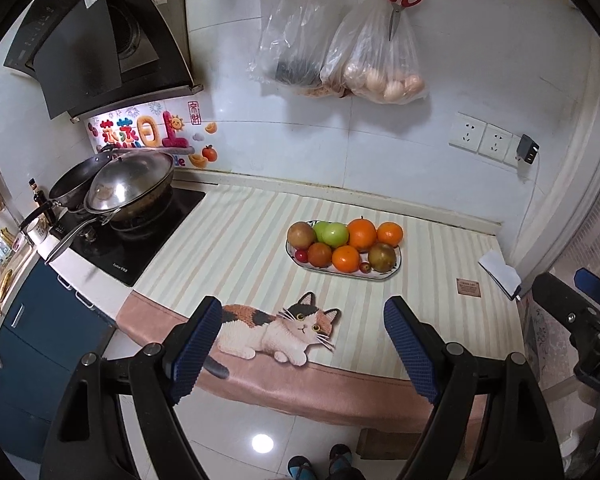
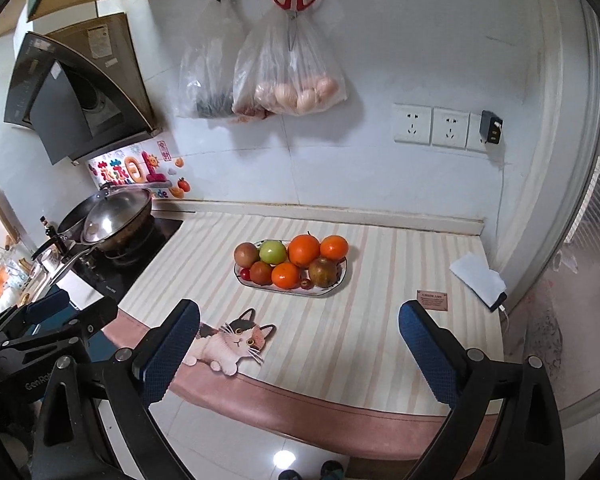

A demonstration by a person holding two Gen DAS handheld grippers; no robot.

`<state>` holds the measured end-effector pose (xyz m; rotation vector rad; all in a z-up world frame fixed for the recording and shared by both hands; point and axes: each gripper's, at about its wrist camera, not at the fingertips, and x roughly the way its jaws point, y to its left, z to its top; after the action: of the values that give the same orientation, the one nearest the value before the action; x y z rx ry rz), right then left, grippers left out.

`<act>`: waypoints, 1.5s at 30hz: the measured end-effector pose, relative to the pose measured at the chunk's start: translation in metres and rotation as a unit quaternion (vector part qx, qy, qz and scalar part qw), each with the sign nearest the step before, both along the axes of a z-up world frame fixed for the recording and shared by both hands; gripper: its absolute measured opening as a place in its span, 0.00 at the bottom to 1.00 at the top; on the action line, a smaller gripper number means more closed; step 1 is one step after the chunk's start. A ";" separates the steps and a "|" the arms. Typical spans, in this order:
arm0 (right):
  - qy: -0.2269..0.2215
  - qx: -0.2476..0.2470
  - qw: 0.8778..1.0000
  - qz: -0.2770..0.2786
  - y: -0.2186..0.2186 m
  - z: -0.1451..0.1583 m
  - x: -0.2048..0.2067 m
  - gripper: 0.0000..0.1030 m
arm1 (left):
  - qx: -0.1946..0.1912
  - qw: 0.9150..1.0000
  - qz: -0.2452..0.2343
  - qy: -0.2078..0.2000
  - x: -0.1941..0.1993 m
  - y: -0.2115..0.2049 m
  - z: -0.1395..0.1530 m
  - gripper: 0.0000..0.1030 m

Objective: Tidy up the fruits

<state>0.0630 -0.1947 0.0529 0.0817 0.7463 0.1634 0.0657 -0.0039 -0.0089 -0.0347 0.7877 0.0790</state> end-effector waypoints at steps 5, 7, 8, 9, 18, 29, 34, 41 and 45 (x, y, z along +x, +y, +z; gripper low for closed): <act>0.005 0.009 1.000 0.007 -0.005 0.001 -0.007 0.99 | -0.003 1.000 0.006 -0.003 -0.010 -0.003 0.003 0.80; 0.008 0.014 1.000 0.008 -0.008 -0.001 -0.007 0.99 | -0.005 1.000 0.009 -0.004 -0.010 -0.004 0.003 0.80; 0.010 0.014 1.000 0.010 -0.008 -0.002 -0.005 0.99 | -0.005 1.000 0.012 -0.005 -0.009 -0.004 0.003 0.83; 0.010 0.015 1.000 0.009 -0.010 -0.003 -0.004 0.99 | -0.004 1.000 0.013 -0.006 -0.008 -0.004 0.002 0.91; 0.018 0.007 1.000 0.008 -0.009 -0.018 0.032 0.99 | 0.002 0.999 0.034 0.012 0.022 -0.005 -0.017 0.96; 0.047 -0.007 0.999 0.011 0.002 -0.059 0.098 0.99 | 0.017 0.998 0.055 0.035 0.074 -0.001 -0.043 0.96; 0.065 -0.006 0.998 0.012 0.004 -0.078 0.122 0.99 | 0.017 0.997 0.061 0.046 0.092 0.001 -0.054 0.96; 0.073 -0.013 0.997 0.012 0.006 -0.091 0.140 0.99 | 0.024 0.996 0.061 0.056 0.108 0.001 -0.064 0.96; 0.072 -0.015 0.997 0.010 0.006 -0.092 0.144 0.99 | 0.023 0.996 0.060 0.059 0.112 0.001 -0.067 0.96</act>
<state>0.2072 -0.1891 -0.0393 0.0568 0.8942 0.1672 0.1778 -0.0033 -0.0755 -0.0333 0.9009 0.2139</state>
